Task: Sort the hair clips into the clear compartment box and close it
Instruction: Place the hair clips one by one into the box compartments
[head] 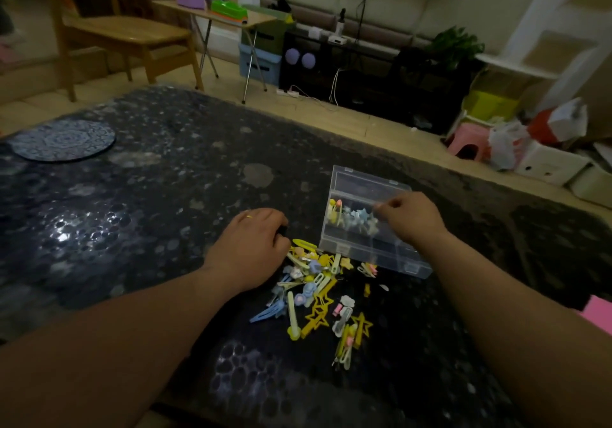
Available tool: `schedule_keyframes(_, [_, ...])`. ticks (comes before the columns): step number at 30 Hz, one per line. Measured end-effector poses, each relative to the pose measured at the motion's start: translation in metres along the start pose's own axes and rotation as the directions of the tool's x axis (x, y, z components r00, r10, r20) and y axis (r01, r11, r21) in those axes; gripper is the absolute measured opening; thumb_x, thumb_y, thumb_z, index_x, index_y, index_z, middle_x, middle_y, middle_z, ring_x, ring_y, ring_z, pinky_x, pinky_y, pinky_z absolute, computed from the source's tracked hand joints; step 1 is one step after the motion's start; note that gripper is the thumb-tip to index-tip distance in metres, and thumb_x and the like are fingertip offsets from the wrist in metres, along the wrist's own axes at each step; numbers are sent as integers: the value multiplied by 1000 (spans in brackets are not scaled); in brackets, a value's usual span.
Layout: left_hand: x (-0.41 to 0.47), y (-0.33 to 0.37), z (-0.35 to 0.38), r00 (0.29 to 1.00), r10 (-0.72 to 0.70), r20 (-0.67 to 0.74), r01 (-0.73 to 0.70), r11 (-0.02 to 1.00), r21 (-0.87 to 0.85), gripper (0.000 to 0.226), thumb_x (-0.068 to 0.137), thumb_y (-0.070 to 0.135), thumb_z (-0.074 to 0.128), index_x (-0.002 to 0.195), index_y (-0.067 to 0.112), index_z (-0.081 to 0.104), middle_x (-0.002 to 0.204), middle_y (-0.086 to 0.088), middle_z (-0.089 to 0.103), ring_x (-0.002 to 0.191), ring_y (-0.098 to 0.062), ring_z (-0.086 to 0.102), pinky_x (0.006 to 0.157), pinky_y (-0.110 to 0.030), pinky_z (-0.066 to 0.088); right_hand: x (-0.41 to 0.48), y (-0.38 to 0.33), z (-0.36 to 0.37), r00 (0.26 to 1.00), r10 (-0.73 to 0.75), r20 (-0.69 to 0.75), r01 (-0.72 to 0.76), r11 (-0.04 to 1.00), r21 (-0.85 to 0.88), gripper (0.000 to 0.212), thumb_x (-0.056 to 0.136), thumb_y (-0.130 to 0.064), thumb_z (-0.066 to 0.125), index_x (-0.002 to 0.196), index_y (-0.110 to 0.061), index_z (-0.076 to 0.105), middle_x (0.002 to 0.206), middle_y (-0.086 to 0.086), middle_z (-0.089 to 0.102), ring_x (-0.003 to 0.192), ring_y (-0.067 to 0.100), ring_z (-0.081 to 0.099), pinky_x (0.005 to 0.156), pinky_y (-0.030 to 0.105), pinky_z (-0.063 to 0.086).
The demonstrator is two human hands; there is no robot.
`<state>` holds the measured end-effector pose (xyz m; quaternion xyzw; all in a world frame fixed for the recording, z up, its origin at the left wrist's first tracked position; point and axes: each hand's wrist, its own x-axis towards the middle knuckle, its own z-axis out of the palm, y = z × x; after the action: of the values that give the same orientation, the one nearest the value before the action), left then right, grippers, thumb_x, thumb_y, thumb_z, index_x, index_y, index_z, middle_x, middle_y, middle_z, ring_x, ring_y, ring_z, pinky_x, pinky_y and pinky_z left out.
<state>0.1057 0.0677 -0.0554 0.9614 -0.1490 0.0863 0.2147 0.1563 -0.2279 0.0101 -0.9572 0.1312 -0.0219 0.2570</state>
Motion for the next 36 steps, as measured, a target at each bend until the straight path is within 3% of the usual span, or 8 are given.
schedule_keyframes(3, [3,0,-1,1000,3,0,-3,1000,5,50,88,42,32,123,25,62,127,4,64,118,-17,56,111,-37,37,-25,0,-8,987,-132,-96,132,991,-5,27,104,-41,65,95,-18,76,83,2,72,74,19,67,71,41,59])
schedule_keyframes(6, [4,1,-1,1000,-1,12,1,1000,5,50,88,42,32,124,25,61,128,4,64,120,-18,56,112,-39,37,-59,-3,-14,948,-291,-126,290,957,-26,18,105,-37,65,98,-23,73,89,-9,69,80,9,64,72,32,51])
schedule_keyframes(8, [4,1,-2,1000,-6,21,6,1000,5,48,89,41,34,126,24,61,130,3,63,121,-19,56,112,-39,37,-83,-6,-19,922,-382,-62,383,924,-1,12,105,-37,66,100,-28,73,90,-14,69,81,2,64,71,26,49])
schedule_keyframes(11, [4,2,-4,1000,-11,29,11,1000,0,43,94,37,39,128,23,61,132,2,63,123,-19,55,112,-39,37,-113,-8,-22,861,-468,202,468,882,49,5,103,-33,67,106,-33,71,98,-17,69,89,-3,65,76,17,49])
schedule_keyframes(14, [3,4,-5,1000,-12,26,12,1000,8,38,96,32,44,128,21,62,132,1,63,124,-20,55,111,-40,38,-133,-1,-10,791,-481,378,515,857,13,15,101,-30,71,116,-33,74,106,-17,71,96,-2,66,85,25,55])
schedule_keyframes(23, [3,4,-6,999,-30,32,30,1000,-6,39,95,33,44,128,22,62,132,1,64,121,-20,56,107,-42,44,-138,5,-3,739,-497,456,610,780,-138,28,105,-38,64,131,-32,71,121,-12,61,108,10,62,92,34,55])
schedule_keyframes(32, [4,5,-6,999,-27,22,27,1000,3,39,95,30,45,128,21,63,133,1,64,123,-20,57,108,-41,44,-137,9,-5,738,-456,498,595,788,-158,8,99,-31,72,106,-29,68,107,-11,61,96,11,60,87,38,57])
schedule_keyframes(36, [4,5,-6,999,-24,22,24,1000,2,39,96,30,45,129,21,63,133,1,64,122,-19,57,107,-41,44,-138,9,-3,737,-465,490,590,797,-130,11,98,-30,73,108,-31,67,108,-11,61,96,10,60,86,36,55])
